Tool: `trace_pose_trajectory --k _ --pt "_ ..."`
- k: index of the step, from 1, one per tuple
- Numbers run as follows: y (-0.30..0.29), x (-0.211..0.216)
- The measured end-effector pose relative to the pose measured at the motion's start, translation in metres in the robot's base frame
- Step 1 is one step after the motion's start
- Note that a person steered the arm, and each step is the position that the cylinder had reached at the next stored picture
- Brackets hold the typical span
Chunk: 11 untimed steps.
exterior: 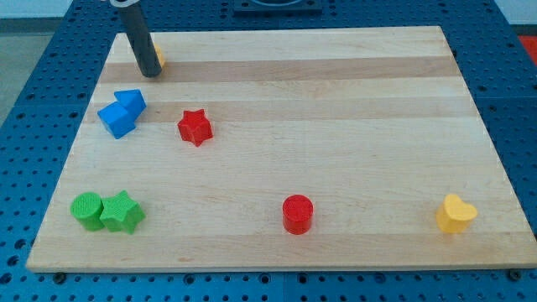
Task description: Place the arm near the yellow heart
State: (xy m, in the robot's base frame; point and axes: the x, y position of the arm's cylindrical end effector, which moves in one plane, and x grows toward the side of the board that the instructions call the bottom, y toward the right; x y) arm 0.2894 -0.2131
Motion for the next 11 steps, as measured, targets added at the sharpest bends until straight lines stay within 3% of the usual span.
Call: trace_pose_trajectory --k 4,7,11 --pt "0.001 -0.043" --pt "0.185 0.073" --pt "0.392 0.19"
